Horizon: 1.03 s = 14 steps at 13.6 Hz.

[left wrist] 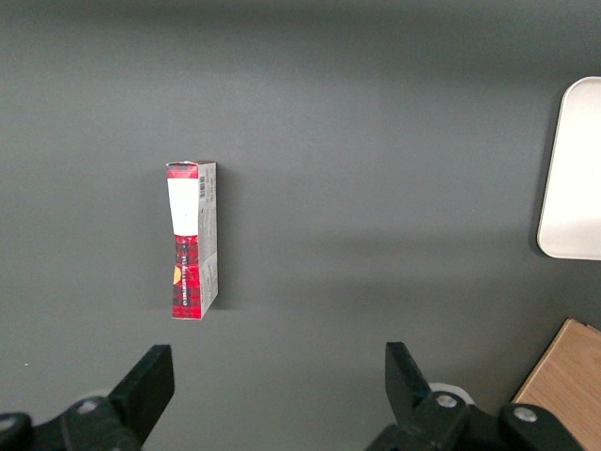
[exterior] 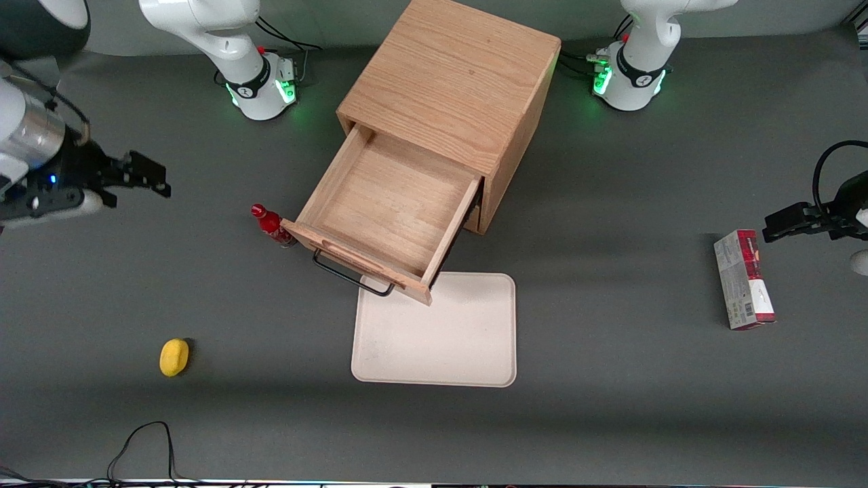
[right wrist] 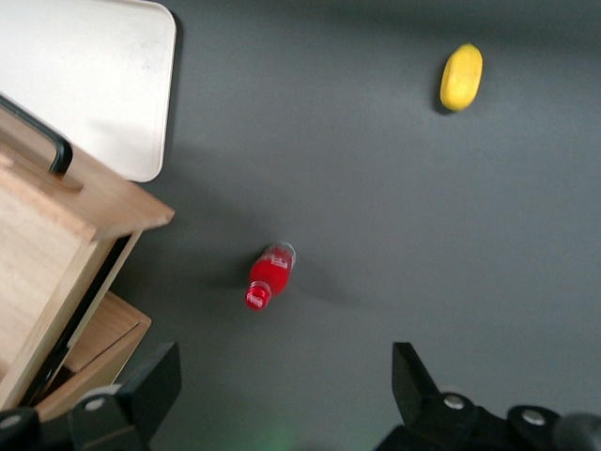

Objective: Open upper drawer

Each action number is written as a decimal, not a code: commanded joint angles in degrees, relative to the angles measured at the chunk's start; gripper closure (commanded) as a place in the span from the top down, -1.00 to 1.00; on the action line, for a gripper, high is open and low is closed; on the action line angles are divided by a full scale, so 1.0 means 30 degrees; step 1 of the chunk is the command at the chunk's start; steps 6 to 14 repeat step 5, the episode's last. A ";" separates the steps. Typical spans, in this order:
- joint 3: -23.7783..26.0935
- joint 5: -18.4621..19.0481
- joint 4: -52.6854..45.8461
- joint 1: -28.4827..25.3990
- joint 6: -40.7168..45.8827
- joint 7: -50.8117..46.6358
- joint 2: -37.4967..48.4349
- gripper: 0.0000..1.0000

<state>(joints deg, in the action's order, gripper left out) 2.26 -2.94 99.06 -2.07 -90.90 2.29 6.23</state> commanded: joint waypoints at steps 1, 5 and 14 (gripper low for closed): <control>0.0125 0.0424 0.0879 -0.0159 -0.0197 -0.0733 0.0913 1.00; 0.0009 0.0482 0.0292 -0.0100 -0.0256 -0.0763 0.0387 1.00; 0.0009 0.0482 0.0292 -0.0100 -0.0256 -0.0763 0.0387 1.00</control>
